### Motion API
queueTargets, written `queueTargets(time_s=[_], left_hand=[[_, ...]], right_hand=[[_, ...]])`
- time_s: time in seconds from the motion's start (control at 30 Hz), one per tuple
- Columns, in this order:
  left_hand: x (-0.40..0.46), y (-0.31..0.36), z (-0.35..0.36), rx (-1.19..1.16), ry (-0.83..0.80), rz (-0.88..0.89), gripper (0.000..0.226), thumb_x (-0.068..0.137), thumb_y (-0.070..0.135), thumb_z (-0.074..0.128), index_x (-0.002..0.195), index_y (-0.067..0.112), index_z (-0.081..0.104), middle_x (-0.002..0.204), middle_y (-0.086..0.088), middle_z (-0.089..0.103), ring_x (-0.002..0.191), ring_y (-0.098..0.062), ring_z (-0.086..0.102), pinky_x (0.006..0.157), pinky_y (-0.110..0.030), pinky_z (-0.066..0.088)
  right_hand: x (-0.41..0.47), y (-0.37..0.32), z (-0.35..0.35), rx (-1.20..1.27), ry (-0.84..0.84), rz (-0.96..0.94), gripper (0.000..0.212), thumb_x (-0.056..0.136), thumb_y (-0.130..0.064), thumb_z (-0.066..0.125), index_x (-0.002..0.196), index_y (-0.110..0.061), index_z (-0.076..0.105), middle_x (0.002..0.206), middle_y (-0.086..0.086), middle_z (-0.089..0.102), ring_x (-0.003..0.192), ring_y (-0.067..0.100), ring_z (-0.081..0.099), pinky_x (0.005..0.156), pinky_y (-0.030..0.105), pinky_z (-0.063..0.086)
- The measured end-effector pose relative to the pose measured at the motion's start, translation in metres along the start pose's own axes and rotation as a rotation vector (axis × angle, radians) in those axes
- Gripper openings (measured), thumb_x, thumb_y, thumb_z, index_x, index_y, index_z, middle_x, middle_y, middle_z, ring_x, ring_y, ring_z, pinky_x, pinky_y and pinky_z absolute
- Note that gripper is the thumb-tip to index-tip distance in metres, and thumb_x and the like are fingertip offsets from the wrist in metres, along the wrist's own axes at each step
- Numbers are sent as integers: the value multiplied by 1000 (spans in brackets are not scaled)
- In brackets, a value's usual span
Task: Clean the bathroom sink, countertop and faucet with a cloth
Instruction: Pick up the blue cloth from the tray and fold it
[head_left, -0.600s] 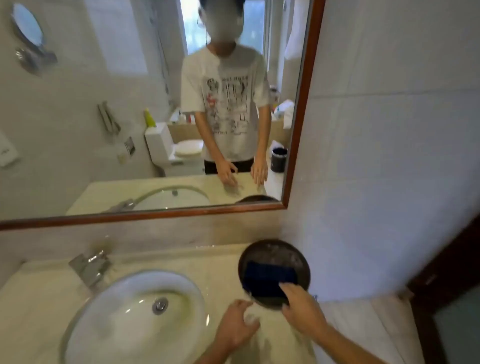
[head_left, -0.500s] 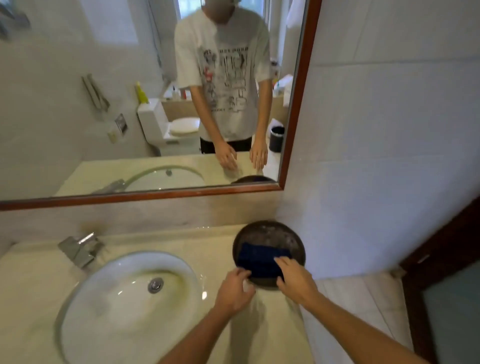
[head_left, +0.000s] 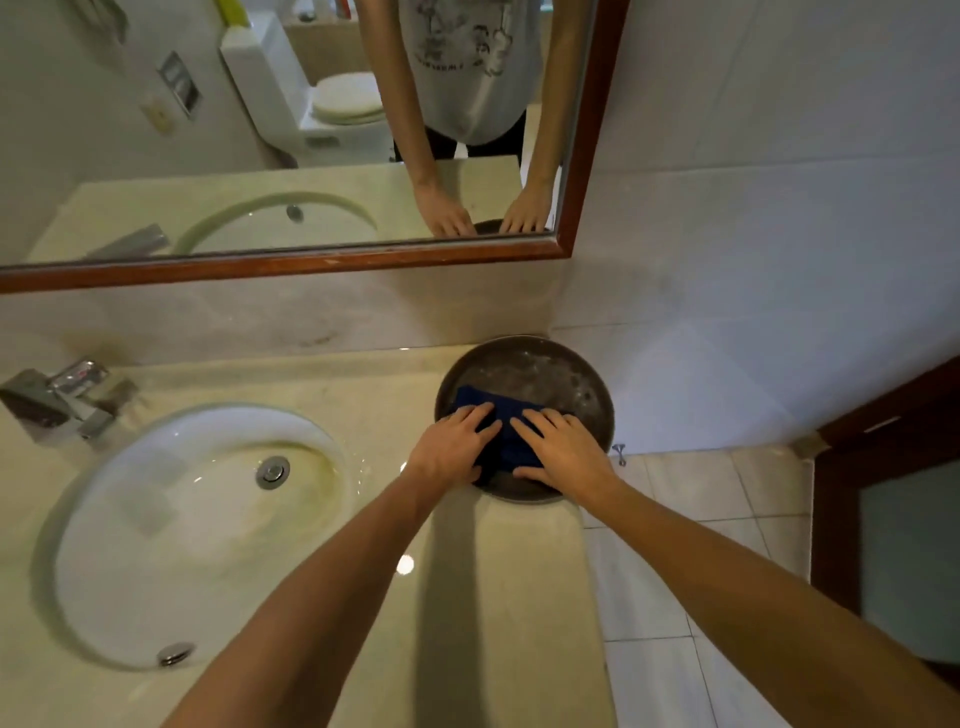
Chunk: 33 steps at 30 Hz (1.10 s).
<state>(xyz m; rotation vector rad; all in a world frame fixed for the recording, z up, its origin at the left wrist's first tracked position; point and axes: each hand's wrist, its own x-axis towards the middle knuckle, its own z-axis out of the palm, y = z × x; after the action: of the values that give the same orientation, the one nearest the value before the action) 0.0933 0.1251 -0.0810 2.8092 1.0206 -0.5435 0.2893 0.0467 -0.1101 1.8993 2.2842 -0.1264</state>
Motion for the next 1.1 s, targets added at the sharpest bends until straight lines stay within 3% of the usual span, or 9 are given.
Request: queueTargets(time_s=[0.1,0.23,0.37,0.5,0.6,0.73,0.93,1.0,1.1], left_hand=[[4,-9,5,92,7,31,68,101,20,57,162,19,25,171,-7,14,154,-27,24,115,-39,39],[10,-3,-6,107,79,49,54,100,19,58,150,10,43,159,-12,42,139,-28,50,105,-39,49],[8,-6,-45,36,200,27,28,96,24,55,122,18,62,118,-4,69,103,-25,68,77,-37,53],[1,-9,-89,-121,42,-24,26,86,27,57,109,23,69,96,-3,72,87,-27,68,72,-35,56],[-5,-12,-117,-296,-177,-18,31,85,24,56,109,23,74,93,-3,73,88,-25,67,76,-40,59],[-19,-11,-151,-532,-426,-15,27,95,20,53,109,18,76,102,-2,73,94,-21,68,85,-35,58],[-43,-4,-155,-664,-630,-70,24,94,21,55,102,8,74,102,-12,75,88,-27,73,79,-34,61],[-57,-10,-137,-856,-612,-140,21,93,20,55,88,9,71,88,-12,71,72,-21,67,65,-27,55],[-80,-26,-98,-1174,-365,-253,34,100,39,53,104,13,75,101,-4,77,88,-18,73,79,-29,57]], right_hand=[[8,1,16,-104,108,-70,66,71,-39,89,127,-11,68,121,13,70,96,30,70,75,41,59],[16,-1,-3,-72,207,-53,41,71,-30,90,102,-12,70,91,7,68,68,23,68,49,33,52],[14,7,-34,274,78,-1,32,100,-33,58,128,-16,55,120,6,66,93,27,69,75,38,54],[0,14,-66,743,-15,12,15,99,-31,58,111,-24,64,99,0,71,86,18,67,72,30,50],[-6,17,-103,942,-241,29,5,89,-33,64,87,-29,64,82,-5,68,76,15,65,69,31,48],[-15,8,-150,1008,-376,-71,49,76,-53,81,117,-35,63,109,-13,70,98,10,68,87,30,58],[-28,-32,-157,1011,-603,-49,60,65,-56,90,114,-28,69,104,-7,77,94,14,74,88,40,62],[-36,-40,-144,1013,-656,-10,55,70,-56,87,111,-22,72,101,-4,78,91,16,76,88,43,62],[-59,-51,-126,1042,-526,93,45,74,-56,84,100,-21,74,92,-3,78,80,14,75,78,34,63]])
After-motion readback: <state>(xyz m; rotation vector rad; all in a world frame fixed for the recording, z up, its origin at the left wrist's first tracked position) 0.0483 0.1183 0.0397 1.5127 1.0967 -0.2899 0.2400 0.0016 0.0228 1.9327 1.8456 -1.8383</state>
